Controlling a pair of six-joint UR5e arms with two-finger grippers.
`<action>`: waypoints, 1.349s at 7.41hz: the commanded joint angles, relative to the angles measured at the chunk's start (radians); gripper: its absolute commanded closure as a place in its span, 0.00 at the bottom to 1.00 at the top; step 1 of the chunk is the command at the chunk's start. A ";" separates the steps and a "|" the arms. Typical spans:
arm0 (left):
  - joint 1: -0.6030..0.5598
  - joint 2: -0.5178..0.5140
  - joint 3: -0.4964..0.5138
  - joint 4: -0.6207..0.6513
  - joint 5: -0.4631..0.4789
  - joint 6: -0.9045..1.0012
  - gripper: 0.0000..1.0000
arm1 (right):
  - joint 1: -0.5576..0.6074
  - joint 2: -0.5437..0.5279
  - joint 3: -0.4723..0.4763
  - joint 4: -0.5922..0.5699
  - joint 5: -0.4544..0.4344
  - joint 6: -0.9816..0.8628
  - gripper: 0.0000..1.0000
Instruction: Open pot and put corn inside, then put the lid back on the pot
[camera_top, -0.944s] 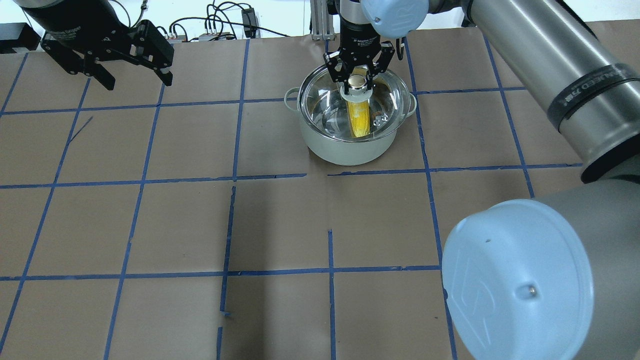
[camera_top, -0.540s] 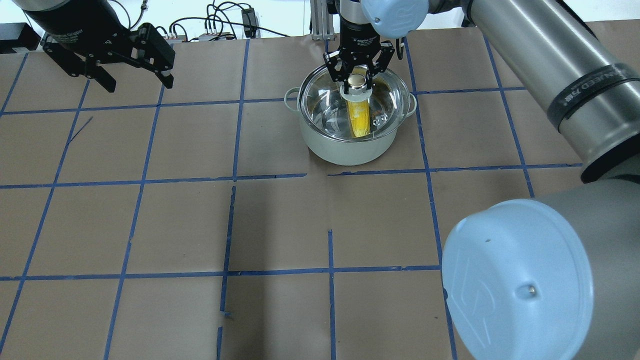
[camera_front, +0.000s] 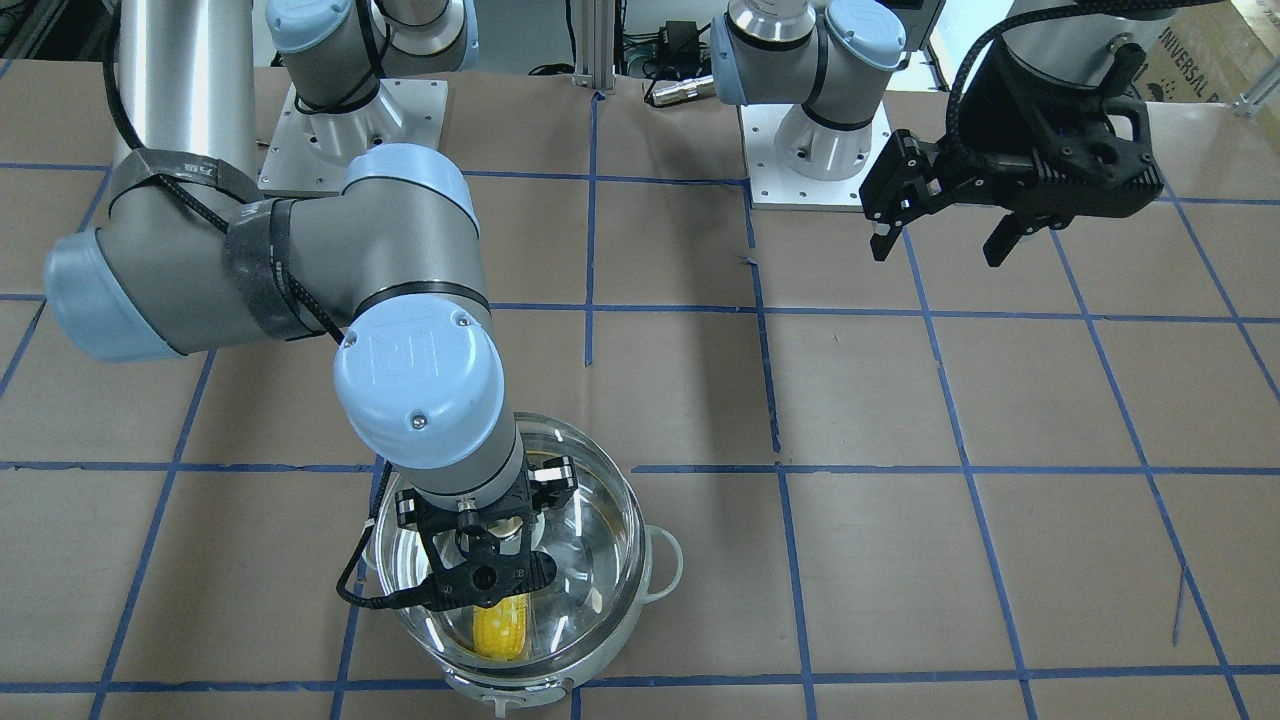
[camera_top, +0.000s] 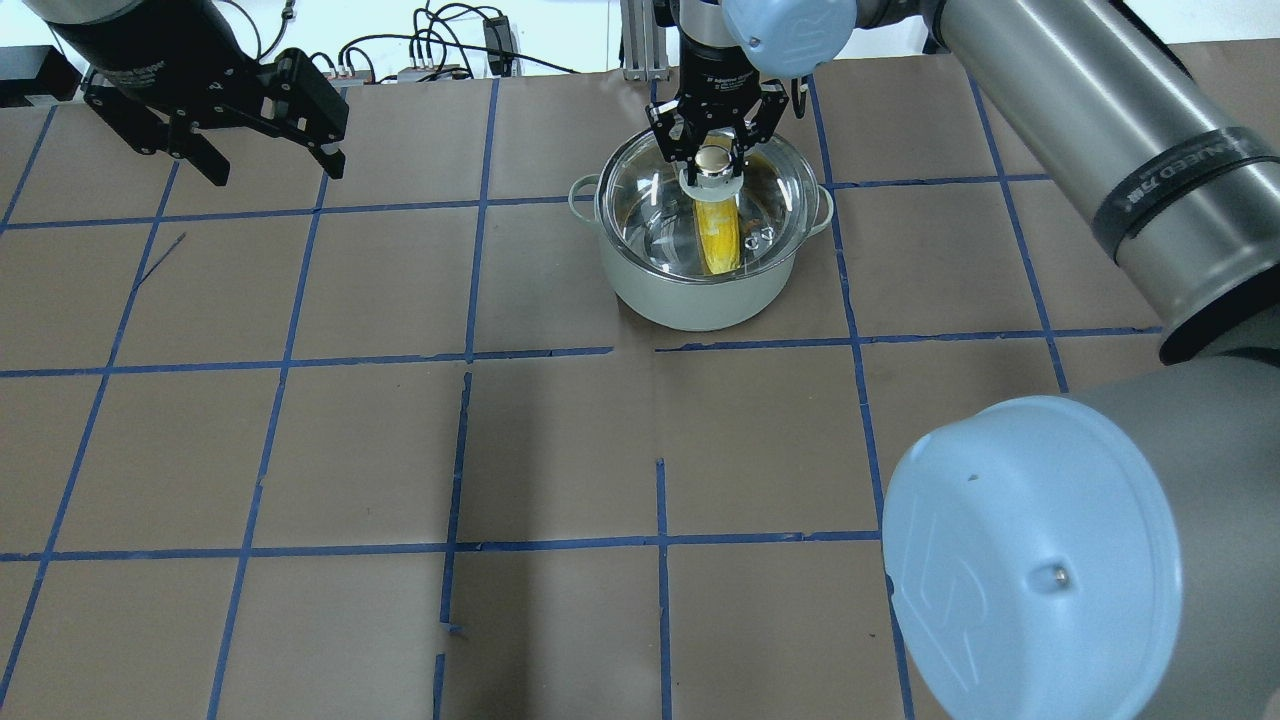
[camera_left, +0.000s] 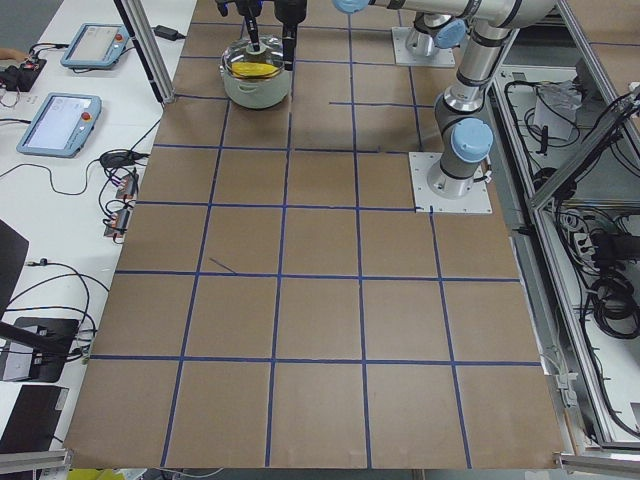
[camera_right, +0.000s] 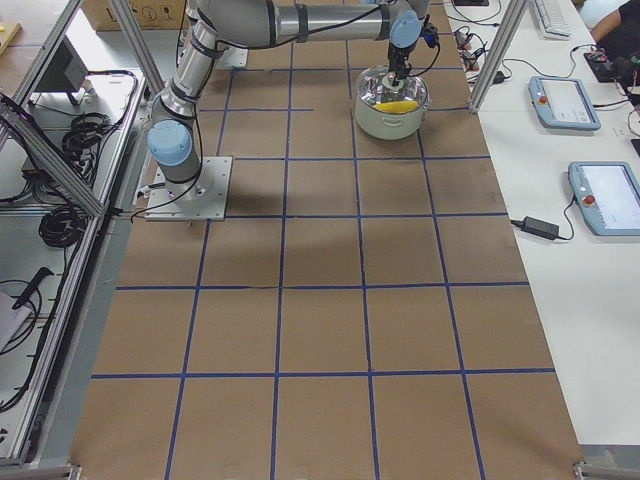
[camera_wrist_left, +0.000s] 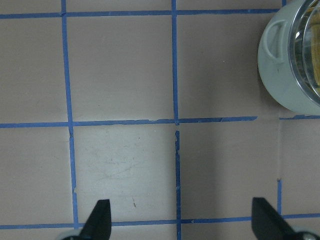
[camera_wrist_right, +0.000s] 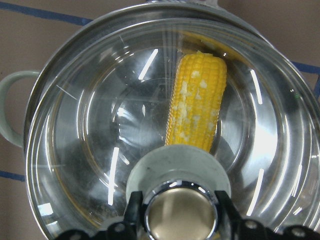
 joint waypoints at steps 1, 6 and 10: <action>0.000 0.001 -0.005 0.001 0.000 0.000 0.00 | 0.000 0.003 0.000 -0.010 -0.002 0.001 0.77; -0.001 0.003 -0.008 0.001 0.000 0.000 0.00 | 0.003 0.006 -0.036 -0.021 -0.018 0.009 0.48; -0.001 0.003 -0.008 0.001 0.000 0.000 0.00 | 0.009 0.013 -0.036 0.048 -0.031 0.024 0.53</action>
